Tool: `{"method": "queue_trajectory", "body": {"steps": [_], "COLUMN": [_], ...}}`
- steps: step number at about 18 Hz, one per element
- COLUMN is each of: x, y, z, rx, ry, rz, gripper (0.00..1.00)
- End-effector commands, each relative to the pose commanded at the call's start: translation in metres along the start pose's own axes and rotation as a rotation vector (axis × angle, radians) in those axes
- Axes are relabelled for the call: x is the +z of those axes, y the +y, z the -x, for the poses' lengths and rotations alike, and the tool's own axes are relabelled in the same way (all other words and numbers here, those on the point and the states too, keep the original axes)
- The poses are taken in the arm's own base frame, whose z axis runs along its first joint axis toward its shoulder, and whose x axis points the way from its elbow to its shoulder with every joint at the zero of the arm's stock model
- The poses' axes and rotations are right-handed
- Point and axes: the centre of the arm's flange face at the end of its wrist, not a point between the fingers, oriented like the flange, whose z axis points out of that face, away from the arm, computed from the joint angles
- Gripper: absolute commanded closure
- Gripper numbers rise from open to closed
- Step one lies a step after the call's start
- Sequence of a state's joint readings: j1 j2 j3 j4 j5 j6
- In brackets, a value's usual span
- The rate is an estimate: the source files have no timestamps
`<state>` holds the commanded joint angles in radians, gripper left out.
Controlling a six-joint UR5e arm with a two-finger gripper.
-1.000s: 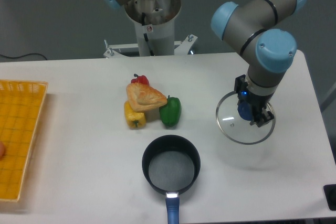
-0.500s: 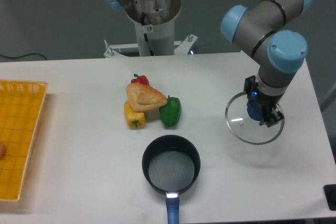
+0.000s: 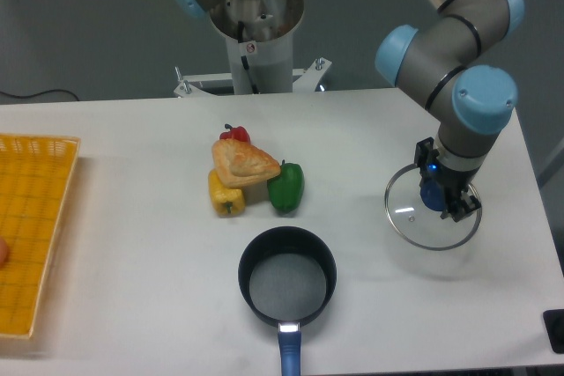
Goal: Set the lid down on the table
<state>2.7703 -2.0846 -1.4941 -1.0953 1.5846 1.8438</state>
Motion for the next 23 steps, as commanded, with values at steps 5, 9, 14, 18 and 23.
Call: {"method": "queue_trajectory", "body": {"steps": [5, 9, 14, 18, 23], "x": [0.011, 0.025, 0.037, 0.042, 0.047], "y": [0.0, 0.0, 0.0, 0.001, 0.001], "z": [0.0, 0.001, 0.002, 0.004, 0.005], "rx": [-0.004, -0.006, -0.002, -0.002, -0.004], "ry": [0.017, 0.036, 0.051, 0.051, 0.047], "rz": [-0.003, -0.008, -0.013, -0.013, -0.01], "gripper": [0.4, 0.4, 0.4, 0.4, 0.39]}}
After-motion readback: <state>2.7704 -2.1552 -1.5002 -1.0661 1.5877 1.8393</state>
